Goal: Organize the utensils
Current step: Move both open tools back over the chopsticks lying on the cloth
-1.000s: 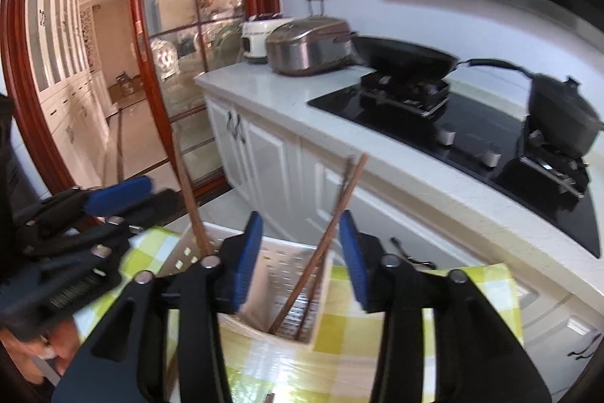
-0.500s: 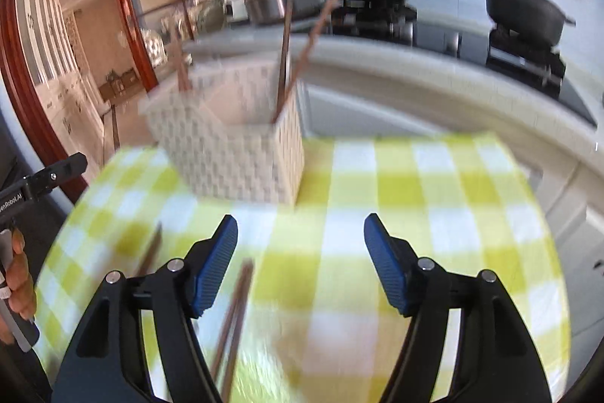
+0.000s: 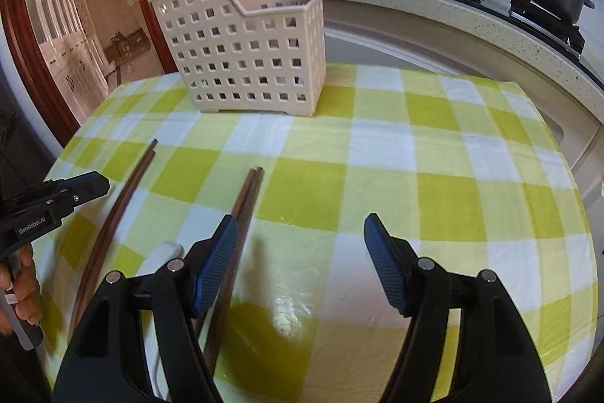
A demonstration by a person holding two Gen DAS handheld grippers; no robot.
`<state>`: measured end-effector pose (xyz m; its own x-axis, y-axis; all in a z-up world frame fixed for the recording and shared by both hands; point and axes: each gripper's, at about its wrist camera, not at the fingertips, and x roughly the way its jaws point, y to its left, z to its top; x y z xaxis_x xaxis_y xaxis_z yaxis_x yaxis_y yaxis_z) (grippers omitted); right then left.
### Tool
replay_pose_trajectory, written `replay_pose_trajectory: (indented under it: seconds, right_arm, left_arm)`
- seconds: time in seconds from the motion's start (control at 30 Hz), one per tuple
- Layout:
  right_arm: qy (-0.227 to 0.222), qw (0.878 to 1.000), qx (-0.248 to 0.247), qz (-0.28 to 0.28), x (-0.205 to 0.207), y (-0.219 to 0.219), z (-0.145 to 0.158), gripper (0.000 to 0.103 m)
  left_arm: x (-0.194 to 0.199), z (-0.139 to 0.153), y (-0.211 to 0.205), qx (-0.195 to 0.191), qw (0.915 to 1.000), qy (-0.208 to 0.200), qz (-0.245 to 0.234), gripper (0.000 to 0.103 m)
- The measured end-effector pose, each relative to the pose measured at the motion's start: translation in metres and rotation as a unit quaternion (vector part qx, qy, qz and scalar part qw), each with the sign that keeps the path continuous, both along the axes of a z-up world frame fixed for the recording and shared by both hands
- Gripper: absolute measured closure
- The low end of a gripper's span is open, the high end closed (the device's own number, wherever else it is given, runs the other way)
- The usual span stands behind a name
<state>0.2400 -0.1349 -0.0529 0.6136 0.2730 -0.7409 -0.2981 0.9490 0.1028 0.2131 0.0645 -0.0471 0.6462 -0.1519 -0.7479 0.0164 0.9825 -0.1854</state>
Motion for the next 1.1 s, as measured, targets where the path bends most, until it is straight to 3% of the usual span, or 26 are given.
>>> replay_pose_trajectory:
  seconds: [0.33, 0.53, 0.73, 0.9, 1.1]
  right_arm:
    - [-0.001, 1.000, -0.008, 0.009, -0.002, 0.004, 0.000, 0.036]
    - [-0.001, 1.000, -0.022, 0.017, -0.006, 0.010, -0.001, 0.036]
    - [-0.001, 0.999, -0.030, 0.029, -0.014, 0.017, -0.003, 0.038]
    - [0.011, 0.999, -0.038, 0.032, -0.015, 0.019, -0.008, 0.056]
    - [0.009, 0.999, -0.034, 0.039, -0.017, 0.022, -0.008, 0.056]
  left_arm:
    - [0.002, -0.012, -0.012, 0.034, 0.9993, 0.014, -0.008, 0.085]
    - [0.001, -0.014, -0.029, 0.101, 0.9946, 0.010, -0.019, 0.089]
    - [0.001, -0.013, -0.013, 0.109, 0.9938, 0.015, -0.020, 0.093]
    - [0.000, -0.012, 0.009, 0.108, 0.9940, 0.017, -0.002, 0.093]
    - [-0.001, -0.013, 0.012, 0.107, 0.9942, 0.017, 0.002, 0.093]
